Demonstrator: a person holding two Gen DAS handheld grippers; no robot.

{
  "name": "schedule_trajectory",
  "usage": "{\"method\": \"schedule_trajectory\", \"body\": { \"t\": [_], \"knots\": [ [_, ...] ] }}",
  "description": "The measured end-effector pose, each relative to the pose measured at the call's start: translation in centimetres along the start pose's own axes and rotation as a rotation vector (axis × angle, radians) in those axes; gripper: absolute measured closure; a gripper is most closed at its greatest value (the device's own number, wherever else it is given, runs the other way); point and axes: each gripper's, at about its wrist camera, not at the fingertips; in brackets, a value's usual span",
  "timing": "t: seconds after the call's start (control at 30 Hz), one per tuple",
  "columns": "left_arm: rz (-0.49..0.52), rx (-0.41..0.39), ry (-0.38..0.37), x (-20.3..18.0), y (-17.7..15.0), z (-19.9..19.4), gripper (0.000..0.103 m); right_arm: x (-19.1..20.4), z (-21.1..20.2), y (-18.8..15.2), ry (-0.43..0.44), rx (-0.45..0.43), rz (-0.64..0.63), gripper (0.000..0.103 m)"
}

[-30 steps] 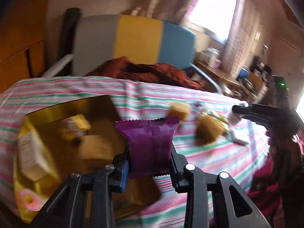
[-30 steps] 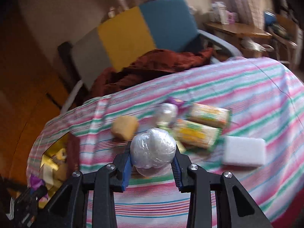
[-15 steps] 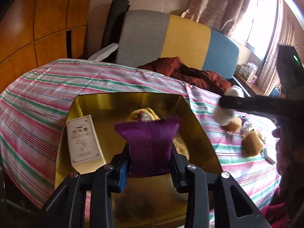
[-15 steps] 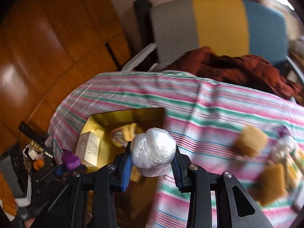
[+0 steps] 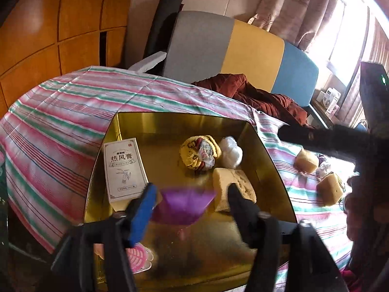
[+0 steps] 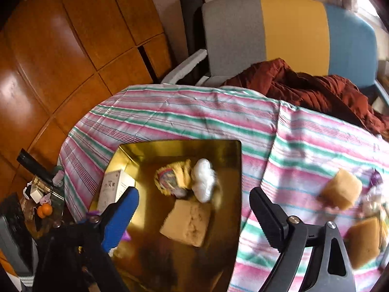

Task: Organize objects
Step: 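Carry packet and wrapped ball over the gold tray and release both, then withdraw both open tools from the tray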

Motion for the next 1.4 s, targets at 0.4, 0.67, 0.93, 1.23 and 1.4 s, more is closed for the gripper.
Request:
{"method": "schedule_trajectory", "body": {
  "t": [0.4, 0.67, 0.93, 1.23, 1.4],
  "knots": [
    [0.057, -0.068, 0.0, -2.4, 1.1, -3.2, 0.032, -1.9, -4.3, -2.7, -0.044, -0.042, 0.045, 0.004],
    [0.089, -0.068, -0.003, -3.2, 0.2, -4.5, 0.032, -2.0, -7.0, -4.2, -0.102, -0.086, 0.01, 0.001],
    [0.109, -0.041, -0.019, -4.0, -0.7, -4.5, 0.032, -2.2, -9.0, -5.3, -0.16, -0.118, -0.047, 0.0],
    [0.149, -0.021, -0.051, -6.0, -1.4, -4.4, 0.032, -4.3, -10.4, -6.2, -0.195, -0.122, -0.011, 0.0],
    [0.168, 0.0, -0.084, -7.1, -2.0, -4.2, 0.032, -5.3, -10.8, -6.5, -0.221, -0.123, -0.009, 0.0]
  ]
}}
Point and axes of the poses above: each gripper's, at about its wrist camera, not at the fingertips, and z roughly the way its jaws point, x to its left, y to its top, and after that the axes turned 15 degrees about -x, right-handed
